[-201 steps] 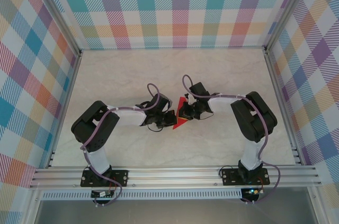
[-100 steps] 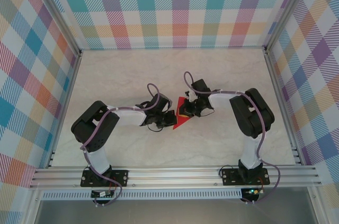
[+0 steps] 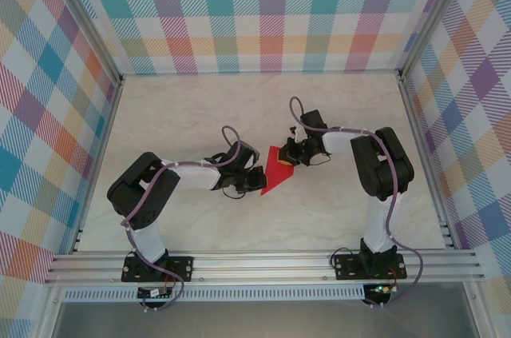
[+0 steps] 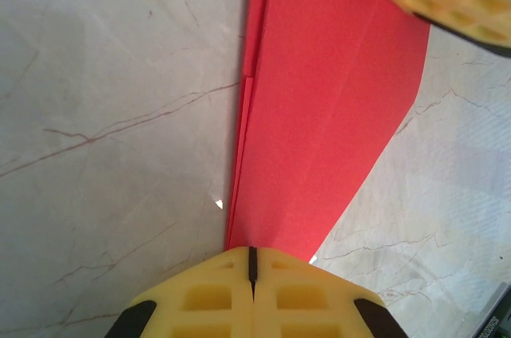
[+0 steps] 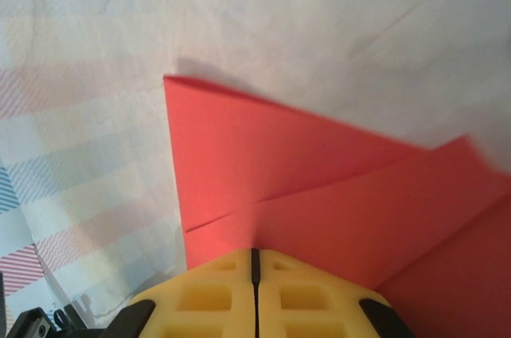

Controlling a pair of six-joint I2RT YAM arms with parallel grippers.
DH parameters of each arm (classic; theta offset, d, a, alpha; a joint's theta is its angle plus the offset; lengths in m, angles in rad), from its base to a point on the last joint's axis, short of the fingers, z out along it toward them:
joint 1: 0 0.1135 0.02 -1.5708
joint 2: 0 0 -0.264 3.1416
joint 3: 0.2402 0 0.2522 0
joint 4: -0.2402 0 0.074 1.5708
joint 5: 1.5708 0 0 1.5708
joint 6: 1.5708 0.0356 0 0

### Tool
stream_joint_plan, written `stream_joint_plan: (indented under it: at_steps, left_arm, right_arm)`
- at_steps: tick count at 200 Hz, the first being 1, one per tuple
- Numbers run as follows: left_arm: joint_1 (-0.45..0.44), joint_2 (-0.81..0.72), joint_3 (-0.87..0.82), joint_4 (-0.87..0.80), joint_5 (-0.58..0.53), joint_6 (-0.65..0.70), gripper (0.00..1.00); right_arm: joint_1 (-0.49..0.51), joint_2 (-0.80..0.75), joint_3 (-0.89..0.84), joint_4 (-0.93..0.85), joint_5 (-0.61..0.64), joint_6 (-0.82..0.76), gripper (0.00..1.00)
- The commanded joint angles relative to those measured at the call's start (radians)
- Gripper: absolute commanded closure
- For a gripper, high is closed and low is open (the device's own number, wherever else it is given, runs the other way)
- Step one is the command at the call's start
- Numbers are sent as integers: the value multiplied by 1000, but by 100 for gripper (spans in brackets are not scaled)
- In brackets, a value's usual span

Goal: Fold a paper plane with a square sheet of paper (pick it up from the middle)

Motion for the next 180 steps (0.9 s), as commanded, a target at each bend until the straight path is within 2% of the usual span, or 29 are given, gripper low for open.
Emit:
stream_joint_plan:
  at_steps: [1, 64, 95, 122, 147, 180]
  left_arm:
    - [-9, 7, -39, -118, -26, 10, 100]
    - [-11, 2, -39, -115, -24, 11, 100]
    - [-11, 0, -35, -116, -24, 12, 100]
    - [-10, -2, -30, -117, -28, 12, 100]
    - [-12, -5, -30, -117, -32, 8, 100]
    - [-10, -6, -29, -124, -39, 7, 100]
  right_arm:
    - [-67, 53, 33, -6, 109, -37, 94]
    - [-160, 76, 90, 2, 118, -31, 94]
    - [-162, 9, 113, -28, 126, -52, 94]
    - [-159, -100, 46, -11, 105, -39, 93]
    - [-129, -214, -43, 3, 100, -32, 93]
    - [-38, -327, -132, 3, 134, -7, 92]
